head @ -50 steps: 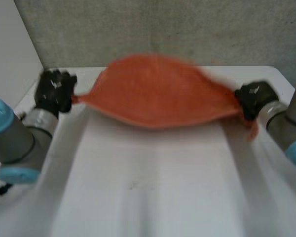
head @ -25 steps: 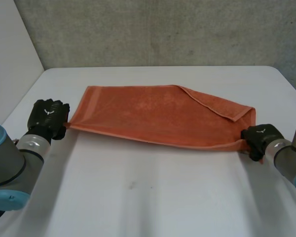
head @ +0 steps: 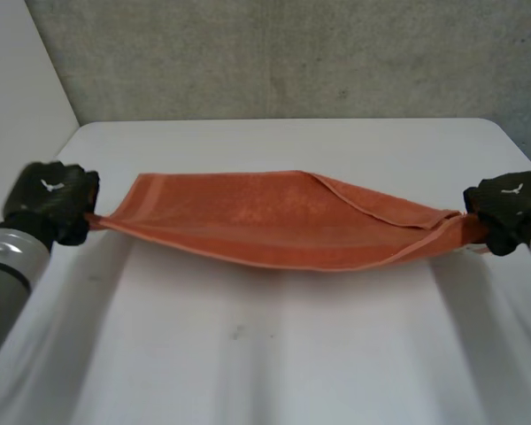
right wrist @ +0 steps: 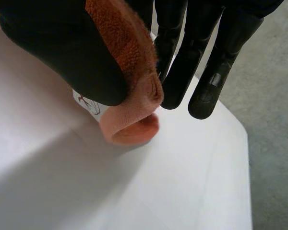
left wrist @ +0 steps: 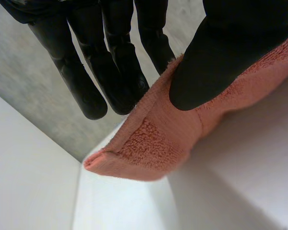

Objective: Fold the laundry

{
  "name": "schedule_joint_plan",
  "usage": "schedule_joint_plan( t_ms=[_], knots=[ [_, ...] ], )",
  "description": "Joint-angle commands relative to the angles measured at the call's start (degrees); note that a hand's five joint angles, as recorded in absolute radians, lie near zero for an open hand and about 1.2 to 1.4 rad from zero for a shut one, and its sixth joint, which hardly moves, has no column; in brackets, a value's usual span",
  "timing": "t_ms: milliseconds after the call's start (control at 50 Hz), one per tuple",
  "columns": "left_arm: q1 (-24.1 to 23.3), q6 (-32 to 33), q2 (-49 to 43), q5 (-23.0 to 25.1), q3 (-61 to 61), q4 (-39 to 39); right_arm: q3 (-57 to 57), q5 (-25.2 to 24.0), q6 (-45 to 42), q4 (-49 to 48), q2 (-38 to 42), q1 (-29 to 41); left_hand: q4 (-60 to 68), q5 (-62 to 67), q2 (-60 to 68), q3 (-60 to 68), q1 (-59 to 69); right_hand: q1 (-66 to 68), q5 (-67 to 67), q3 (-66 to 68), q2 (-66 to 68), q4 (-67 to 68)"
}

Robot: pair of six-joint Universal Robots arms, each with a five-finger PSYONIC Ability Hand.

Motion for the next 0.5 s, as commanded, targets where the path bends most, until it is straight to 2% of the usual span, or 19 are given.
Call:
schedule_joint_plan(
  t_ms=[20,140,280,380,460,480,500],
  knots=[
    [0.70,0.22,9.81,0.05,0.56,-9.45,-2.42,0.02,-8.10,14.94,-3.10,-1.33,11.51,14.07,11.29,11.62,15.20,25.84,13.00,12.12,11.91,11.63],
    [1.14,4.96,7.71,0.05,-0.31,-11.92,-1.01,0.20,-15.24,20.68,-1.87,-1.42,11.51,14.07,11.29,11.62,15.20,25.84,13.00,12.12,11.91,11.63],
    [1.14,12.08,-7.13,-0.38,1.96,-11.75,-2.15,0.81,-16.39,20.25,6.74,-1.07,11.51,14.07,11.29,11.62,15.20,25.84,13.00,12.12,11.91,11.63],
    [0.44,15.69,-16.10,-0.82,10.91,-11.48,-11.80,1.16,-14.55,18.93,12.54,-0.37,11.51,14.07,11.29,11.62,15.20,25.84,13.00,12.12,11.91,11.63],
    [-0.88,17.45,-19.98,-1.96,24.35,-11.40,-26.82,2.21,-6.65,16.56,14.48,2.09,11.51,14.07,11.29,11.62,15.20,25.84,13.00,12.12,11.91,11.63],
    [-1.32,17.45,-20.24,-2.32,27.43,-11.40,-33.81,2.91,-2.36,14.82,14.48,2.70,11.51,14.07,11.29,11.62,15.20,25.84,13.00,12.12,11.91,11.63],
    [-2.02,17.02,-20.33,-3.45,33.90,-10.79,-37.27,3.18,-0.23,13.49,14.48,2.79,11.51,14.07,11.29,11.62,15.20,25.84,13.00,12.12,11.91,11.63]
  ],
)
